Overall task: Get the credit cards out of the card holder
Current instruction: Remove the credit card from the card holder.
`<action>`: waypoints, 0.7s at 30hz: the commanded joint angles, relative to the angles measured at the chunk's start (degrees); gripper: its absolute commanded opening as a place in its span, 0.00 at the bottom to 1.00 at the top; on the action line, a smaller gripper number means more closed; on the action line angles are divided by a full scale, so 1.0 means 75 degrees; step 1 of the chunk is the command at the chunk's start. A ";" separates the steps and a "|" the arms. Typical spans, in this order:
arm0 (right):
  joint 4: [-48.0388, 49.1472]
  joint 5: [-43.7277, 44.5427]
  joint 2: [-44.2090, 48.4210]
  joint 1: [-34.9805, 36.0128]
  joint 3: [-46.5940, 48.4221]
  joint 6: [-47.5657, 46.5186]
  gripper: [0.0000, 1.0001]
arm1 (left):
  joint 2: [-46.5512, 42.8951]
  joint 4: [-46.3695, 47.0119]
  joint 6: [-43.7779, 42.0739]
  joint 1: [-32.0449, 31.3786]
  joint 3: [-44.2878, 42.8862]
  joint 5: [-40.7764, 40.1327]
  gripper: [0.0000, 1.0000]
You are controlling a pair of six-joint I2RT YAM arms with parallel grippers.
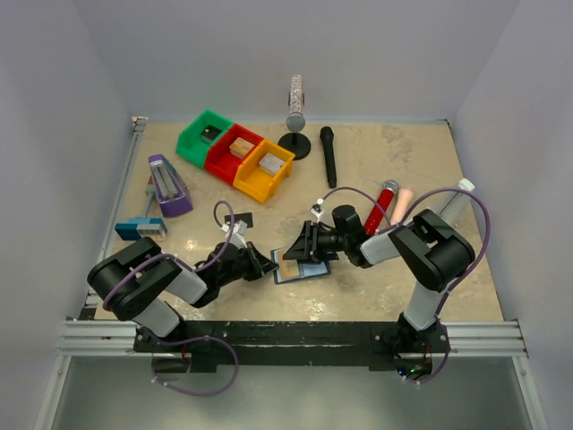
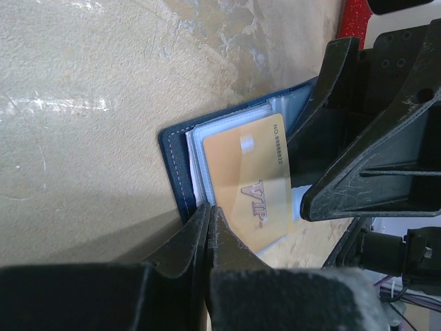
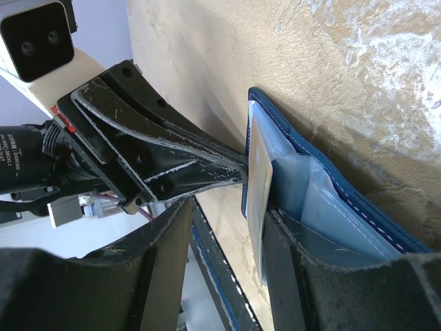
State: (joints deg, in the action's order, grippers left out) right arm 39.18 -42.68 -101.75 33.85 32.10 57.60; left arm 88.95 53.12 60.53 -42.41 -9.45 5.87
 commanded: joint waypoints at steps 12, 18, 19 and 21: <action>-0.0255 -0.0310 -0.0073 0.0151 0.0408 -0.0215 0.49 | 0.0094 0.0229 0.0003 -0.0157 -0.0110 0.0260 0.00; -0.0384 -0.0310 -0.0108 0.0186 0.0478 -0.0251 0.50 | 0.0012 0.0113 -0.0032 -0.0204 -0.0204 0.0272 0.00; -0.0407 -0.0310 -0.0108 0.0198 0.0490 -0.0251 0.50 | -0.0012 0.0089 -0.0032 -0.0204 -0.0216 0.0272 0.00; -0.0477 -0.0310 -0.0120 0.0198 0.0513 -0.0286 0.50 | -0.0035 0.0065 -0.0055 -0.0216 -0.0240 0.0284 0.00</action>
State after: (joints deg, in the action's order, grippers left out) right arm 35.62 -43.11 -102.02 34.39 33.85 56.62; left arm 89.32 53.43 60.58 -42.94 -9.65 6.24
